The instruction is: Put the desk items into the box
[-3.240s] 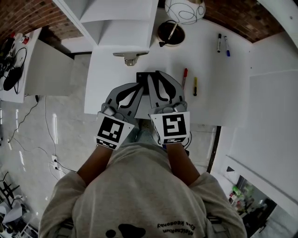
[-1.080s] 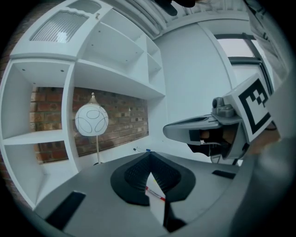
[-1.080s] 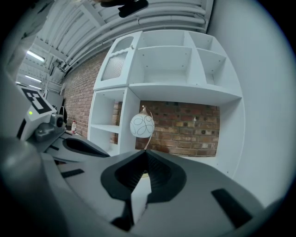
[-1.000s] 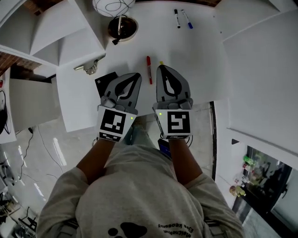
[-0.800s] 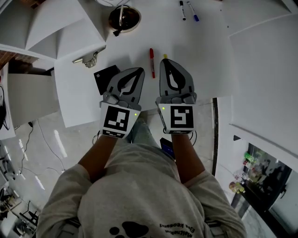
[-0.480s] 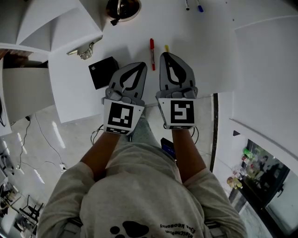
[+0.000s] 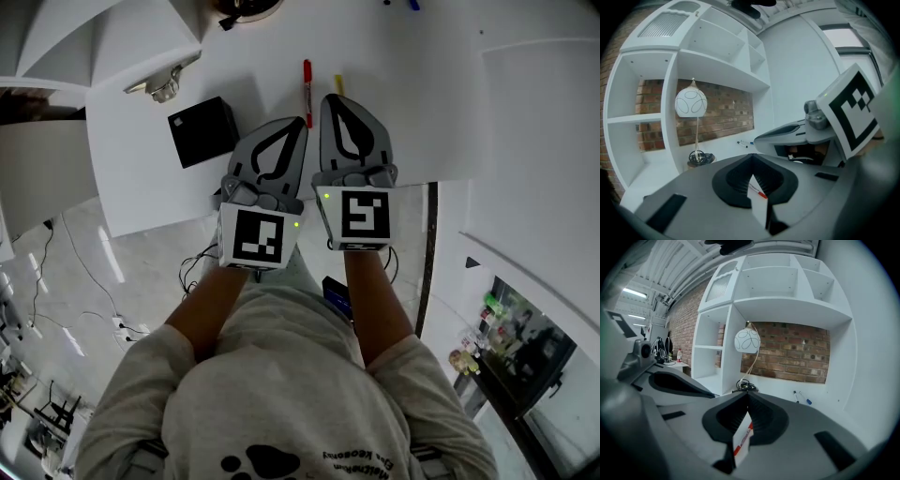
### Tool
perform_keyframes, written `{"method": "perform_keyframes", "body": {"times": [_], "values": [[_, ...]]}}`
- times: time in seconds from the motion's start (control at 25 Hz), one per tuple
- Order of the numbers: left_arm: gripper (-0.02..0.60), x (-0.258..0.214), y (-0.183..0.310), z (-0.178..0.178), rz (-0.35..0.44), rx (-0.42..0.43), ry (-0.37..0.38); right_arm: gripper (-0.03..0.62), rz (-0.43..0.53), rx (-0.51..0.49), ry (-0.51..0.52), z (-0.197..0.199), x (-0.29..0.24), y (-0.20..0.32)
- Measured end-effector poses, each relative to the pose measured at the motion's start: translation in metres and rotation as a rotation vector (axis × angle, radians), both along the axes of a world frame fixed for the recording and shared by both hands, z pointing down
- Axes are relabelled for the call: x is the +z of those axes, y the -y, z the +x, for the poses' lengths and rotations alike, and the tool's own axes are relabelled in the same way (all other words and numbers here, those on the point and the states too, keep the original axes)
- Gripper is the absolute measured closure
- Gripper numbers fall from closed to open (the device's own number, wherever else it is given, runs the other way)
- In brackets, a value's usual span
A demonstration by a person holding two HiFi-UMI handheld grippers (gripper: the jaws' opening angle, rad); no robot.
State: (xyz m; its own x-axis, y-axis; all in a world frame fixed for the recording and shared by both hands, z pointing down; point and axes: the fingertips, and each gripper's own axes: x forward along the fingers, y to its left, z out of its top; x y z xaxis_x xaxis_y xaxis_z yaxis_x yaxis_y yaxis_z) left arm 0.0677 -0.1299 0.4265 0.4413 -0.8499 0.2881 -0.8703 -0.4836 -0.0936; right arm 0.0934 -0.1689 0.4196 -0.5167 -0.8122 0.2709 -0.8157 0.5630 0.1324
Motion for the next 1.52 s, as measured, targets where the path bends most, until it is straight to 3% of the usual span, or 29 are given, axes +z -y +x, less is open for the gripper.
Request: {"method": "perform_keyframes", "body": {"times": [0.52, 1.28, 1.52], "values": [[0.575, 0.039, 0.008, -0.007, -0.098, -0.07, -0.051, 0.576, -0.096, -0.017, -0.057, -0.003, 0.047, 0.011], [0.575, 0.077, 0.028, -0.012, -0.213, -0.108, -0.088, 0.571, -0.397, -0.011, -0.121, -0.011, 0.122, 0.031], [0.575, 0.084, 0.033, -0.012, -0.237, -0.124, -0.102, 0.506, -0.497, -0.007, -0.144, -0.014, 0.14, 0.038]]}}
